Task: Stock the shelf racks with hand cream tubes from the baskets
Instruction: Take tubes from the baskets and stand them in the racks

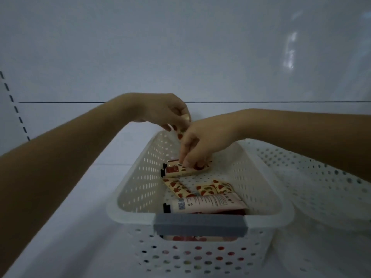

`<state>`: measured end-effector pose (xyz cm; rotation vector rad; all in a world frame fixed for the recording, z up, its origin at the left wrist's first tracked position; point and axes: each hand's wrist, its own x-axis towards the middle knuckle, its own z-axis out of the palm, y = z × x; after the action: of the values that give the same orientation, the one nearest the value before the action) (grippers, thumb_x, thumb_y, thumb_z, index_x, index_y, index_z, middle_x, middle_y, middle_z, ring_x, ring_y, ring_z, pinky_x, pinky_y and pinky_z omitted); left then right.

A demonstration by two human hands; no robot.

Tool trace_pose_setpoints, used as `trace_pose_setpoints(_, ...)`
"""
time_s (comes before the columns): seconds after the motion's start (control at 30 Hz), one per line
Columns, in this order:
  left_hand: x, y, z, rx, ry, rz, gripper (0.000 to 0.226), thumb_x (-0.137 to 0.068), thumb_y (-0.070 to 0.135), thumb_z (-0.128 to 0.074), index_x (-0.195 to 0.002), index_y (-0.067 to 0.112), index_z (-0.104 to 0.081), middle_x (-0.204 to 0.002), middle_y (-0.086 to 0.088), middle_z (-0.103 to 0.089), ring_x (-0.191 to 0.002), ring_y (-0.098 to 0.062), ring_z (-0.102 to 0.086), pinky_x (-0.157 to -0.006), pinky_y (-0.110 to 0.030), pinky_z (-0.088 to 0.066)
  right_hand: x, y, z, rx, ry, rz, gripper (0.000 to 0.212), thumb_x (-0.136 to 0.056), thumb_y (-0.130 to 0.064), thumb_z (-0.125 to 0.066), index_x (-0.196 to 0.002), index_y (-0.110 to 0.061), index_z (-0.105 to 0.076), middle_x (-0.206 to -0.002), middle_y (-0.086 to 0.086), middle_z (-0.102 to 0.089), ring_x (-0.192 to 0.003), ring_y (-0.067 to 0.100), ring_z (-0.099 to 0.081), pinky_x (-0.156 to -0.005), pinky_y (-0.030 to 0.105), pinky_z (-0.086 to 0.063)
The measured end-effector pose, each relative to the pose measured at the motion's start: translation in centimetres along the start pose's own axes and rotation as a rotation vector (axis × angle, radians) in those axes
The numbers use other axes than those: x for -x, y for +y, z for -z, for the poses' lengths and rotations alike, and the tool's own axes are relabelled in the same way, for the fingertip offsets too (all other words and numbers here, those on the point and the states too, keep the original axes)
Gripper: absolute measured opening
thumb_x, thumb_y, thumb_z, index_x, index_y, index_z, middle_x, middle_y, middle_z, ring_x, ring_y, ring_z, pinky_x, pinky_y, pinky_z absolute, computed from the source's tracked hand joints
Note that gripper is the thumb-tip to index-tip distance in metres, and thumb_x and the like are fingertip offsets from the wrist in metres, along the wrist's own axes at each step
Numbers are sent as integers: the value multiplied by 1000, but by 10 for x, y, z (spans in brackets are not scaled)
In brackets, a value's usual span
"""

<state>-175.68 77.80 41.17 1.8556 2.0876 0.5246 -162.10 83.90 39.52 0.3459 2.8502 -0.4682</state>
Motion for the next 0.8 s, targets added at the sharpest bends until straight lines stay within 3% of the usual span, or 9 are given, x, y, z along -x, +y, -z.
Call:
trace_pose_setpoints(0.17,5,-6,5,283,275,15,15,-94,20,-49,-103,9,-54,-99,-8,-63,-93,-20,-64,-80,-30,-56,-17,-16,-21,-5,-145,-165,45,-88,-33,-60,-127,-11,-53,-103,4,-67,-80,12,-67,-71,23,-56)
trace_pose_setpoints(0.3,9,-6,5,378,504,6,15,-94,18,-49,-108,11,-51,-92,-4,-62,-88,-17,-63,-71,-26,-57,-28,-23,-41,-106,-124,-264,57,-84,-19,-66,-133,-5,-42,-112,12,-61,-75,17,-63,-65,23,-55)
trace_pose_setpoints(0.37,10,-5,7,392,573,9,18,-93,18,-51,-110,13,-49,-91,-3,-61,-85,-15,-63,-69,-26,-57,-26,-24,-40,-214,-114,-295,50,-83,-13,-66,-127,-2,-45,-111,13,-61,-77,19,-60,-64,23,-53)
trace_pose_setpoints(0.43,11,-2,8,381,643,13,21,-93,19,-52,-113,14,-47,-91,-2,-60,-84,-14,-62,-70,-27,-56,-17,-24,-32,-314,-99,-284,30,-83,-11,-65,-109,-3,-54,-98,11,-63,-74,17,-58,-58,21,-49)
trace_pose_setpoints(0.5,13,3,10,370,728,3,21,-93,19,-52,-113,16,-46,-96,-4,-60,-83,-13,-62,-73,-31,-57,-3,-21,-20,-386,6,-244,11,-82,-11,-65,-87,-9,-56,-80,6,-61,-64,14,-55,-48,17,-45)
trace_pose_setpoints(0.53,13,6,11,374,770,-9,19,-94,19,-52,-111,17,-44,-98,-6,-61,-84,-15,-63,-75,-34,-58,5,-17,-13,-423,70,-223,11,-81,-11,-66,-83,-10,-55,-77,4,-59,-62,13,-53,-47,16,-44)
trace_pose_setpoints(0.67,14,30,12,364,935,-37,8,-94,21,-51,-92,22,-43,-102,-11,-62,-90,-21,-65,-77,-40,-58,41,10,13,-591,317,-180,19,-80,-16,-69,-94,-11,-59,-85,3,-64,-67,10,-57,-52,16,-48)
trace_pose_setpoints(0.8,3,67,7,360,917,-66,20,-92,21,-54,-76,25,-43,-102,-7,-61,-87,-16,-64,-70,-29,-58,89,48,32,-770,535,-177,18,-85,-30,-64,-90,-14,-57,-82,1,-65,-68,10,-59,-51,16,-51)
